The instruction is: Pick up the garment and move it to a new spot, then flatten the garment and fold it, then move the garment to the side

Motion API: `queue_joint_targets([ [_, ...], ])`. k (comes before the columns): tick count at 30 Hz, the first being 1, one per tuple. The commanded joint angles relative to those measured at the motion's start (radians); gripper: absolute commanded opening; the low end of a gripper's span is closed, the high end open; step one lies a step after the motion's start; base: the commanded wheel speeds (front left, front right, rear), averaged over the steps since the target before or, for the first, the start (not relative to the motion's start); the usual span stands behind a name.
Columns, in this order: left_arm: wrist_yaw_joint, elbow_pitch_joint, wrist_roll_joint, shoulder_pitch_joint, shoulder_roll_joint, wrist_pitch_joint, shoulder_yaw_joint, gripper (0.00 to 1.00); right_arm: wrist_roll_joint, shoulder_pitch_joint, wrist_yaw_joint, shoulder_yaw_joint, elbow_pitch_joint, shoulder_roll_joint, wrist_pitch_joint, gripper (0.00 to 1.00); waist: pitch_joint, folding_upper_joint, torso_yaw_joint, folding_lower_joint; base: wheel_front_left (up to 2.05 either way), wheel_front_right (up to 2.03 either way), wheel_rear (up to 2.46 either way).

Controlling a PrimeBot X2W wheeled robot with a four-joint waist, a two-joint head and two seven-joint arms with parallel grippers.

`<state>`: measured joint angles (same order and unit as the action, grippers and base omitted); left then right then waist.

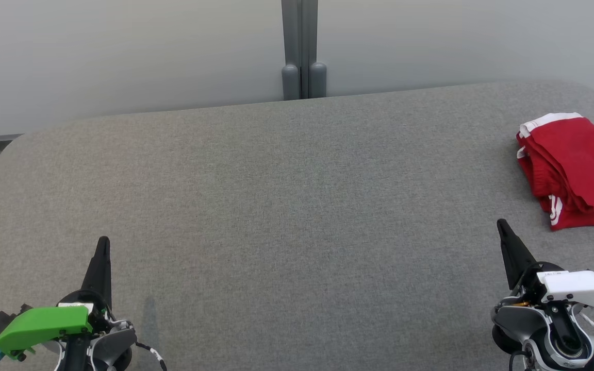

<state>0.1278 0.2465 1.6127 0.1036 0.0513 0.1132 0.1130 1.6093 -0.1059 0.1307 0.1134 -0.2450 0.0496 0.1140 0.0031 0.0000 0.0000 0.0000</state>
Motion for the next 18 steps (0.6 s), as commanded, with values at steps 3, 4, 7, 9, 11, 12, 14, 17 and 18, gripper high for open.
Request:
queue_joint_targets([
  [3,0.005,-0.002,0.000,0.010,-0.001,0.005,0.003,0.00,0.007,-0.006,0.000,0.001,-0.001,0.001,0.003,0.00,0.000,0.0000,0.000,0.0000,0.00,0.00,0.00],
  [4,0.005,-0.002,0.000,0.010,-0.001,0.005,0.003,0.00,0.007,-0.006,0.000,0.001,-0.001,0.001,0.003,0.00,0.000,0.0000,0.000,0.0000,0.00,0.00,0.00],
  [7,0.005,-0.002,0.000,0.010,-0.001,0.005,0.003,0.00,0.007,-0.006,0.000,0.001,-0.001,0.001,0.003,0.00,0.000,0.0000,0.000,0.0000,0.00,0.00,0.00],
  [9,0.005,-0.002,0.000,0.010,-0.001,0.005,0.003,0.00,0.007,-0.006,0.000,0.001,-0.001,0.001,0.003,0.00,0.000,0.0000,0.000,0.0000,0.00,0.00,0.00],
  [11,0.005,-0.002,0.000,0.010,-0.001,0.005,0.003,0.00,0.007,-0.006,0.000,0.001,-0.001,0.001,0.003,0.00,0.000,0.0000,0.000,0.0000,0.00,0.00,0.00],
  [12,0.005,-0.002,0.000,0.010,-0.001,0.005,0.003,0.00,0.007,-0.006,0.000,0.001,-0.001,0.001,0.003,0.00,0.000,0.0000,0.000,0.0000,0.00,0.00,0.00],
  [14,0.005,-0.002,0.000,0.010,-0.001,0.005,0.003,0.00,0.007,-0.006,0.000,0.001,-0.001,0.001,0.003,0.00,0.000,0.0000,0.000,0.0000,0.00,0.00,0.00],
  [17,0.005,-0.002,0.000,0.010,-0.001,0.005,0.004,0.00,0.007,-0.006,0.000,0.001,-0.001,0.001,0.003,0.00,0.000,0.0000,0.000,0.0000,0.00,0.00,0.00],
  [18,0.005,-0.002,0.000,0.010,-0.001,0.005,0.004,0.00,0.007,-0.006,0.000,0.001,-0.001,0.001,0.003,0.00,0.000,0.0000,0.000,0.0000,0.00,0.00,0.00],
])
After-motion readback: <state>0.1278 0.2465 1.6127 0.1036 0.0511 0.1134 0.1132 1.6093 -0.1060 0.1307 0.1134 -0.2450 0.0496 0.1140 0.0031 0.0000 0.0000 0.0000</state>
